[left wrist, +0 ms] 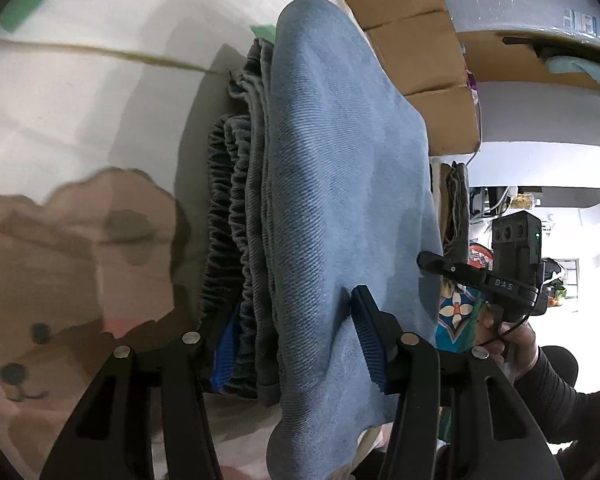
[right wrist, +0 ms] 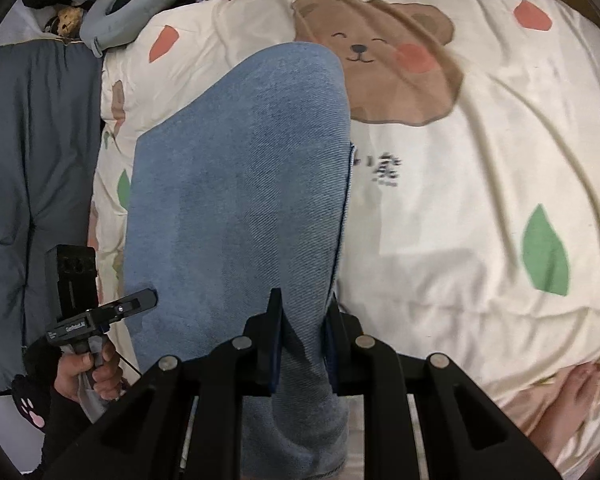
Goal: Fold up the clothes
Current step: 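Grasp the folded denim stack with both grippers at its folded edge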
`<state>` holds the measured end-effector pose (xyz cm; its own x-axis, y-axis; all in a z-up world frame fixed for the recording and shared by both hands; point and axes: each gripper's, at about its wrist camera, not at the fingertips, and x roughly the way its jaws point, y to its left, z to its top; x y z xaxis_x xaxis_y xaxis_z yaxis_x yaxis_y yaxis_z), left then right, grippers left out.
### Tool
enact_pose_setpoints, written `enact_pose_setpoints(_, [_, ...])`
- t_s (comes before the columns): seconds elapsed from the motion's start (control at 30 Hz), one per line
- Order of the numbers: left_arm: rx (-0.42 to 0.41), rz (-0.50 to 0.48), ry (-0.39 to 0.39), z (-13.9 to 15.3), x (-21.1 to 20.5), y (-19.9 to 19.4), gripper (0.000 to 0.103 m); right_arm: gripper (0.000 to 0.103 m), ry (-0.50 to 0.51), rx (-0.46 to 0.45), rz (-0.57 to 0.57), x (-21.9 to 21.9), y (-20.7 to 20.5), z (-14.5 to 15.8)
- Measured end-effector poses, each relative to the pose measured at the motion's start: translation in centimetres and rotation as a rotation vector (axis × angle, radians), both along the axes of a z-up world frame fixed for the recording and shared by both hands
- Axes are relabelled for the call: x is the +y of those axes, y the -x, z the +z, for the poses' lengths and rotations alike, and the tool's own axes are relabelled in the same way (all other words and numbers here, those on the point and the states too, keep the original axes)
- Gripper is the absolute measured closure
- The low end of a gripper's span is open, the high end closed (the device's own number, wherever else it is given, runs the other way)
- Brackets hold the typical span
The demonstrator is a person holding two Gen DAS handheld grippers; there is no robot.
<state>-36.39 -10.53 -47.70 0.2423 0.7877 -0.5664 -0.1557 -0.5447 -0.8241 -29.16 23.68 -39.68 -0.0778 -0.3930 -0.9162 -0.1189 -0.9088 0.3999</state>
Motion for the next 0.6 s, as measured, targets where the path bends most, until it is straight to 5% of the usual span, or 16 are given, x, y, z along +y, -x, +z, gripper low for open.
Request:
enact_pose_setpoints(0.43, [-0.034,-0.021,-0.056,0.3,2.0,-1.2,0.051,0.086,-0.047,-0.054,-0.035,0.5,0.0,-3.2])
enact_pose_setpoints(0.6, [0.001,-0.033,0.026,0.8,1.1,-0.8,0.05,0.085,-0.064,-0.085,-0.042,-0.3,0.7,-5.7])
